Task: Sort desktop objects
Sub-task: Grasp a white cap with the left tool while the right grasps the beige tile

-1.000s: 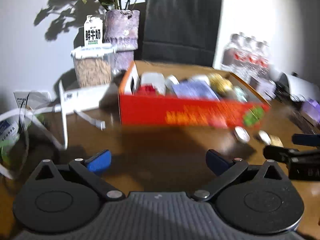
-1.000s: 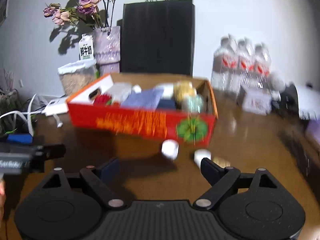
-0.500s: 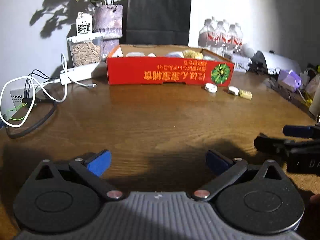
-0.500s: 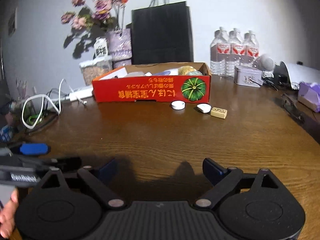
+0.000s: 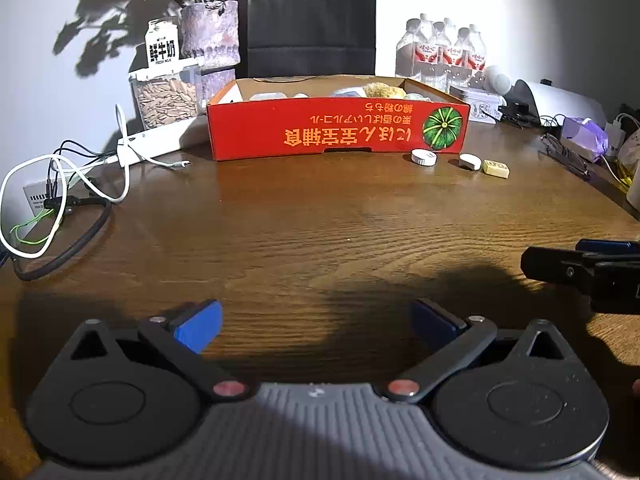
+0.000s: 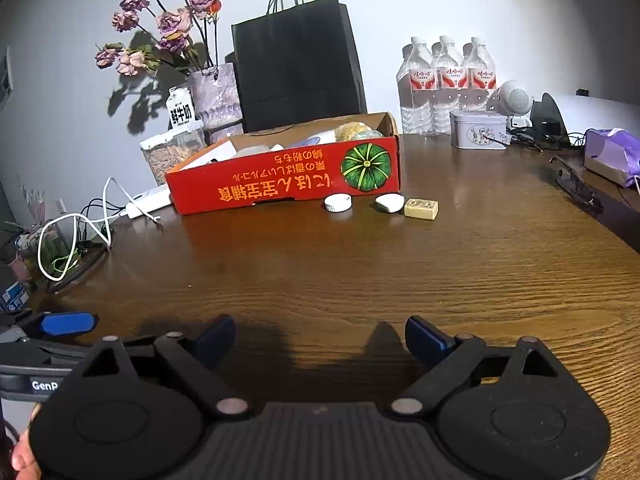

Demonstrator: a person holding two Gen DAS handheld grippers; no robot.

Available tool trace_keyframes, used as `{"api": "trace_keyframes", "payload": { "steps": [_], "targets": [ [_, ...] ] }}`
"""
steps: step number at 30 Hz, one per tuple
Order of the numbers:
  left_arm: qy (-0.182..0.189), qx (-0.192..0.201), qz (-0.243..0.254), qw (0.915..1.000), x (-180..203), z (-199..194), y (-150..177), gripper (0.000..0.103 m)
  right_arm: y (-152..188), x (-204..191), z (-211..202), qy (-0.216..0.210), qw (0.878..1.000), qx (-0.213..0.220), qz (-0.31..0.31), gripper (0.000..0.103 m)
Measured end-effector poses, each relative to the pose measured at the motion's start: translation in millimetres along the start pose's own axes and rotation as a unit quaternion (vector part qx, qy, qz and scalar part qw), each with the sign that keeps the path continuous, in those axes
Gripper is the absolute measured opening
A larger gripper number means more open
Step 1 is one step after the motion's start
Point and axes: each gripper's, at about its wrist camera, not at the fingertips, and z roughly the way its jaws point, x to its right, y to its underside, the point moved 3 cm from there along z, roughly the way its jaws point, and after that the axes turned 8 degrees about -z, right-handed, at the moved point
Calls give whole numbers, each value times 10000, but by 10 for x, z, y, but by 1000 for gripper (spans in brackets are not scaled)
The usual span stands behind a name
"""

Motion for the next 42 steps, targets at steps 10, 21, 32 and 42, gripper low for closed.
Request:
{"api": "trace_keyframes", "payload": {
  "steps": [10,21,32,42],
  "targets": [
    [395,-20,97,9992,121,139,-247,103,-305,170,106,-9,9996,-40,-289,92],
    [693,100,149,9974,529,686,-821,99,-833,756,706,600,9958,-167,-671,91],
    [1030,-75,520,9933,1058,1441,-1151,73,-1016,1058,1239,476,9947,-334,-849,67],
    [924,-244,417,9945,1105,1815,-1230,39,-851,1124,1303,-77,9951,-515,-837,39]
  ]
}}
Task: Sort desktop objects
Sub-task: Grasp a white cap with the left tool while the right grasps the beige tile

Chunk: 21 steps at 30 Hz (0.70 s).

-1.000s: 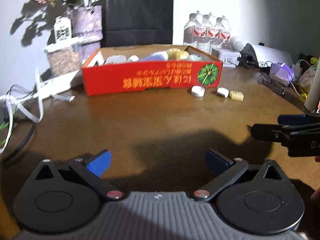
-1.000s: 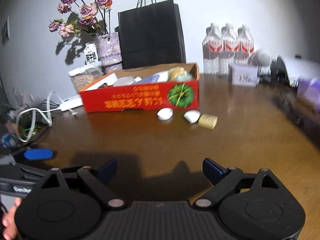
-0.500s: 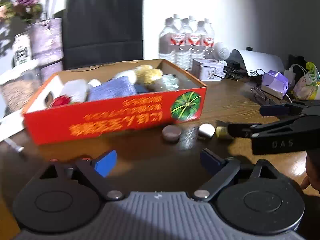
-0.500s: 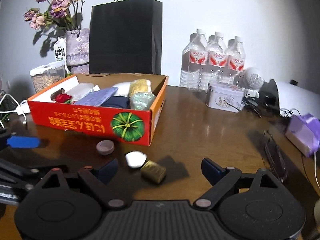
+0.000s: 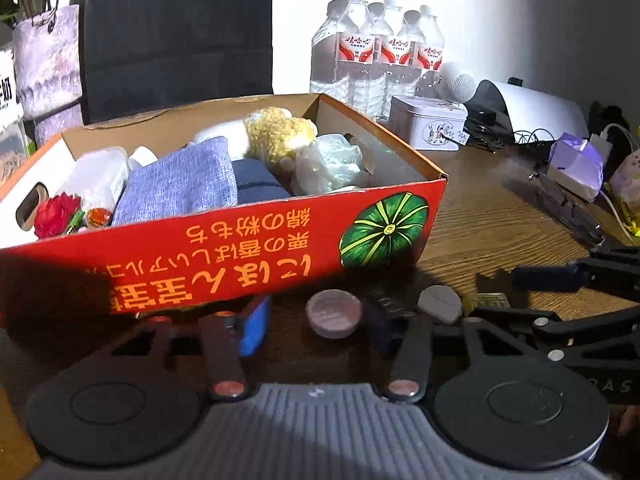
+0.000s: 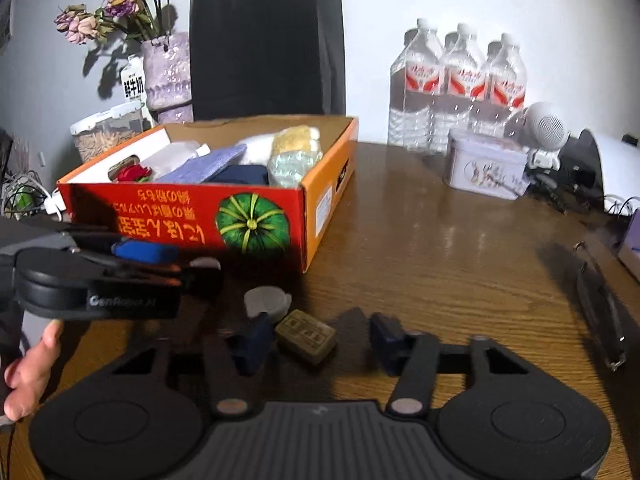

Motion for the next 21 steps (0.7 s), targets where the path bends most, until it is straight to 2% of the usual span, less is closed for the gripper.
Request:
{"api": "trace_keyframes", "payload": {
  "steps": [1,2,6,10,15,21],
  "targets": [
    [-49,15,43,10000,19,-4,7,34,12,-26,-4,46,9999,29,-95,34],
    [-72,40,99,9999,37,-13,21,30,11,-49,0,88,9998,14,-187,34],
    [-55,62,86,9999,67,-45,51,30,22,-79,-19,63,9997,41,-217,33],
    [-3,34,30,10000,62,-176,118,30,15,-55,-92,118,9999,43,47,33],
    [-12,164,3,9999,35,-621,283,30,-32,-223,-408,138,9994,291,130,33],
    [-29,263,35,9996,-78,-1168,563,30,66,-686,-719,-188,9987,462,118,33]
  ]
}}
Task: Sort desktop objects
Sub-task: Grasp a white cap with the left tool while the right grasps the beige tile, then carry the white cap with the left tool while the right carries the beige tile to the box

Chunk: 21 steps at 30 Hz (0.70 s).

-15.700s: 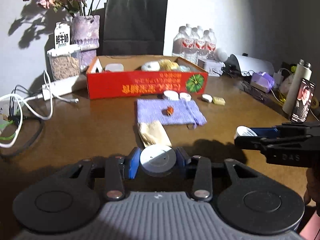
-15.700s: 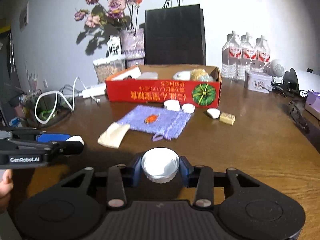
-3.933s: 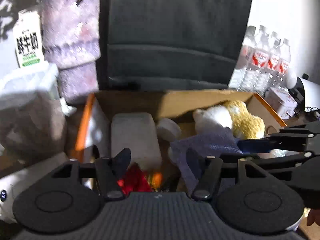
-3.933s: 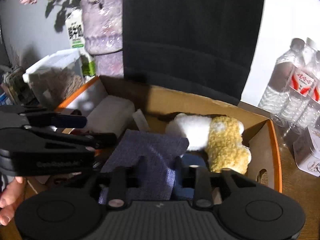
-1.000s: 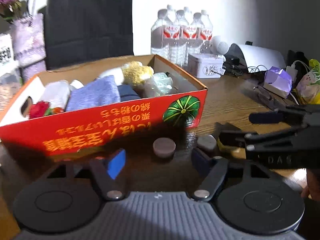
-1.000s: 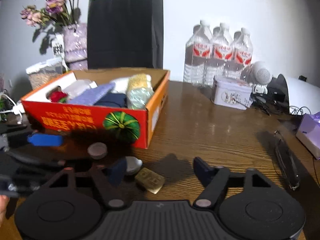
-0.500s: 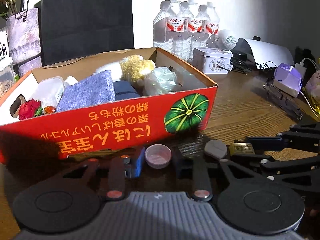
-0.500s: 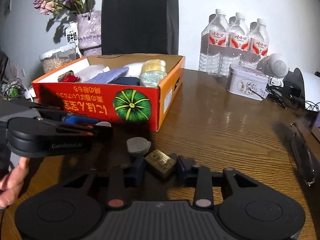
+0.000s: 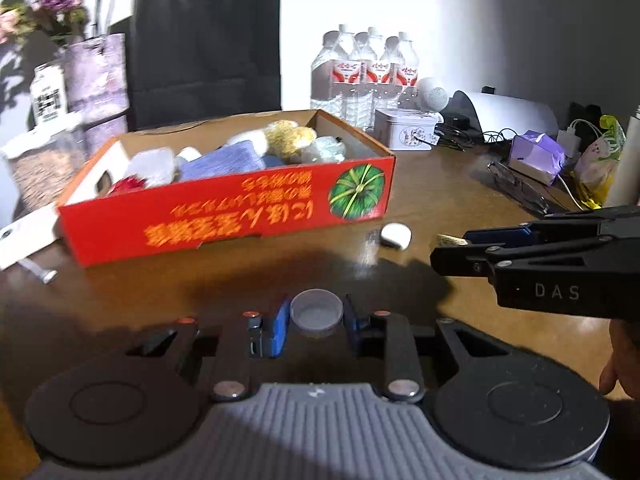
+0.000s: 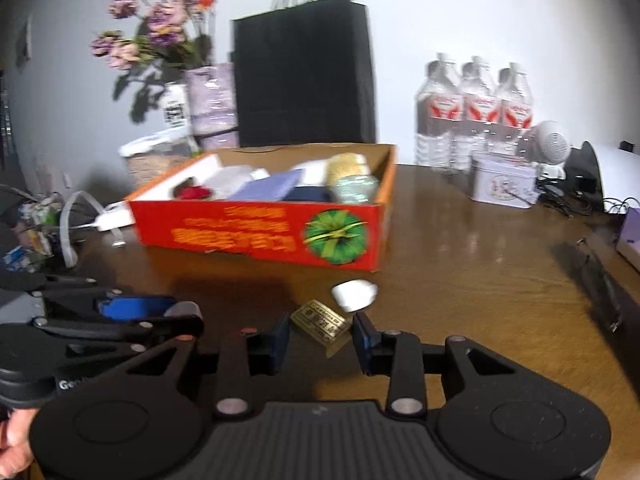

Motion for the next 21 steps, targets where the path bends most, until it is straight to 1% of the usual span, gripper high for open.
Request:
{"api": "trace_keyframes", "payload": {
  "steps": [3,9,12,15,21],
  "targets": [
    [-56,2,-72,10000,-93,-197,117,30,85,-229,-111,-153,9999,6,54,33],
    [-221,25,-317,9992,-319,-542,331,30,207,-532,-378,-214,9998,23,59,33],
    [-238,51,-348,9991,-389,-702,429,30,261,-613,-527,-186,9998,63,79,33],
    [-247,145,-212,9994,-400,-857,513,30,317,-681,-639,-90,9999,90,103,33],
    [-187,384,-149,9990,-394,-1119,567,30,327,-732,-851,95,9997,196,74,33]
  ]
}}
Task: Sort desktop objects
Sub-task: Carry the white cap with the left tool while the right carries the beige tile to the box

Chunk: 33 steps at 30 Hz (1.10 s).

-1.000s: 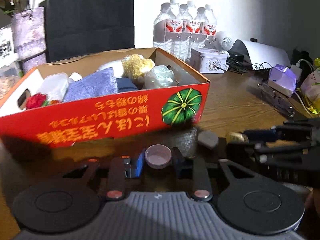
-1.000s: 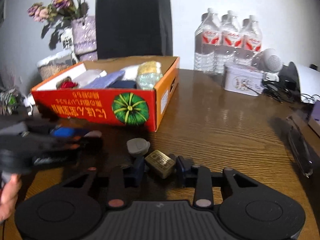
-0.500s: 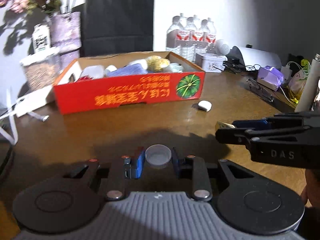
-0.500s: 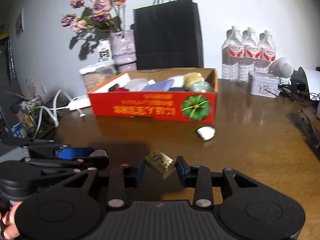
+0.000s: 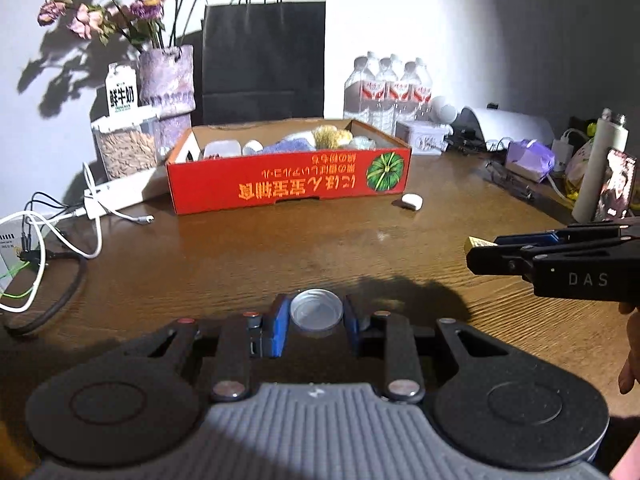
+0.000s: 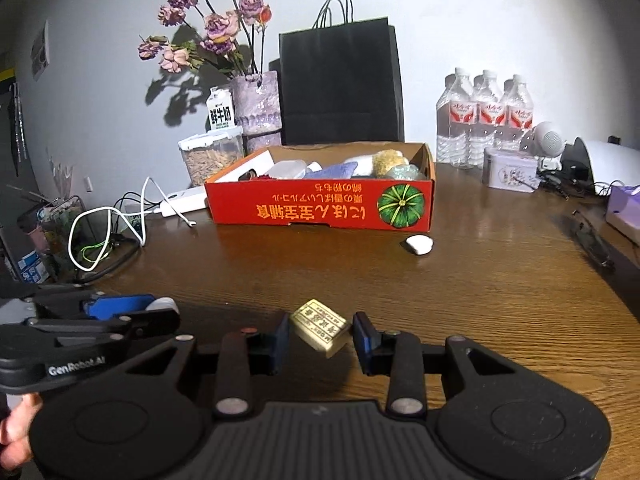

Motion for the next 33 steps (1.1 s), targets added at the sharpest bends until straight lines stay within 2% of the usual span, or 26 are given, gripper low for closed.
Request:
{"api": "trace_keyframes", "payload": {
  "steps": [4,12,25,30,33],
  "targets": [
    [12,95,-3,10000,-27,-70,-22,30,-44,-4,-105,38,9999,117,-13,33],
    [31,104,3,9999,-93,-13,-89,30,-118,24,28,14,10000,57,-34,33],
    [-119,454,-183,9987,-276,275,-735,30,-680,264,287,144,9988,401,-256,33],
    [-12,442,-184,9989,-352,399,-976,30,-961,398,369,-7,9979,515,-382,33],
    [208,469,-177,9985,-404,559,-1322,30,-1320,569,507,-105,9975,599,-363,33]
  ]
}}
